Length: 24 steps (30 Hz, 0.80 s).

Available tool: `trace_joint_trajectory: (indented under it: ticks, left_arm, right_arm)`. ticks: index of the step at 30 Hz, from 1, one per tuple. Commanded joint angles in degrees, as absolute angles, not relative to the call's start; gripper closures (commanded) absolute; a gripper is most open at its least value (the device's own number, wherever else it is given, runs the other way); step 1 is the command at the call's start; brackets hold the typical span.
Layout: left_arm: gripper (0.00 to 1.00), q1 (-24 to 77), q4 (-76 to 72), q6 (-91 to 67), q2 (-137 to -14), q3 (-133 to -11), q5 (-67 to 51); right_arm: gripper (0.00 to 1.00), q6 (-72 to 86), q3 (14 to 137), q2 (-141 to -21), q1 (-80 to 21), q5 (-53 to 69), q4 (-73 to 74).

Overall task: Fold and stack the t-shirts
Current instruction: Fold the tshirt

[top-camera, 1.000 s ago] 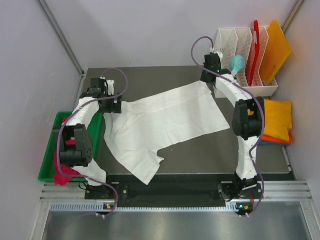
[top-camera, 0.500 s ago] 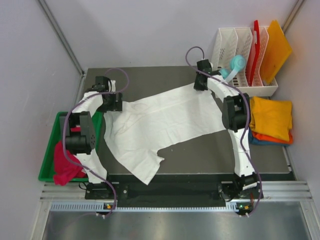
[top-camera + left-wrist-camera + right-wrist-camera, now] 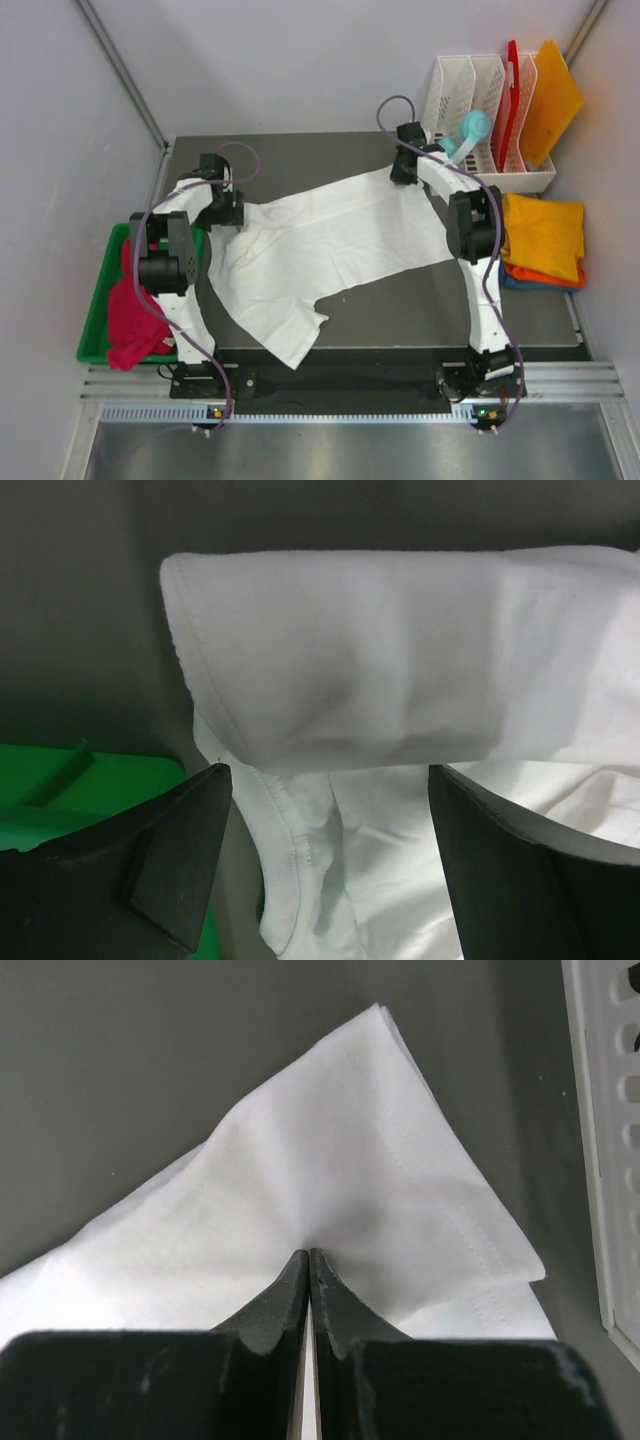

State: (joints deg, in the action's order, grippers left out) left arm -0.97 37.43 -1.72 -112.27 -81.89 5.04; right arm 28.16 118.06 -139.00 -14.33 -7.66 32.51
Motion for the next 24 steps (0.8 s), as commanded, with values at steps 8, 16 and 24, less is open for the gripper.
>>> trace_joint_trajectory:
  ticks: [8,16,24]
  left_arm:
    - [0.3,-1.76,41.66,-1.32,-114.26,-83.58,16.35]
    - [0.24,-1.67,38.33,-1.23,-106.72,-82.71,6.79]
    - [0.23,-1.67,32.6,-0.79,-102.65,-81.73,-1.3]
  right_arm:
    - [0.94,28.13,111.89,-136.41,-11.16,-13.28,39.29]
    - [0.78,25.14,101.78,-123.34,-13.18,-3.52,21.1]
    - [0.69,22.24,96.97,-113.75,-18.36,-1.67,20.22]
